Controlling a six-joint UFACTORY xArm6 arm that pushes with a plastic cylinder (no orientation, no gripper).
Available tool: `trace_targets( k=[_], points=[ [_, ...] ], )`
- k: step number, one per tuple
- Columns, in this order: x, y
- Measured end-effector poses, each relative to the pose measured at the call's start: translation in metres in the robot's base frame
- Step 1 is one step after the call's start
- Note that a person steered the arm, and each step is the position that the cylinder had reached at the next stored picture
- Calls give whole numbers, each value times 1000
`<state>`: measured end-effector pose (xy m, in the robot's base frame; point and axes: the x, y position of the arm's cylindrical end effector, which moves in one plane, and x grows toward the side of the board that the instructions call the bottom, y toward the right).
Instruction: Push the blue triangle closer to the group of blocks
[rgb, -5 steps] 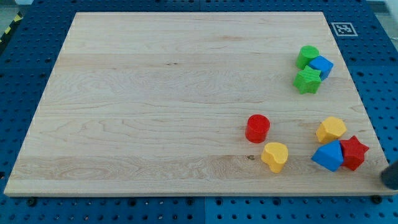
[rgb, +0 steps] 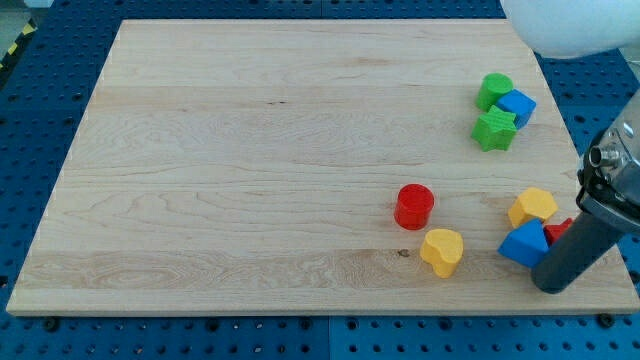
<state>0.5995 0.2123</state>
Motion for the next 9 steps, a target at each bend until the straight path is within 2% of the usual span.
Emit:
trace_targets(
  k=[2, 4, 5, 7, 9],
  points=[
    [-28, -9],
    [-41, -62],
    [-48, -65],
    [-23, -41],
    [-55, -34]
  ],
)
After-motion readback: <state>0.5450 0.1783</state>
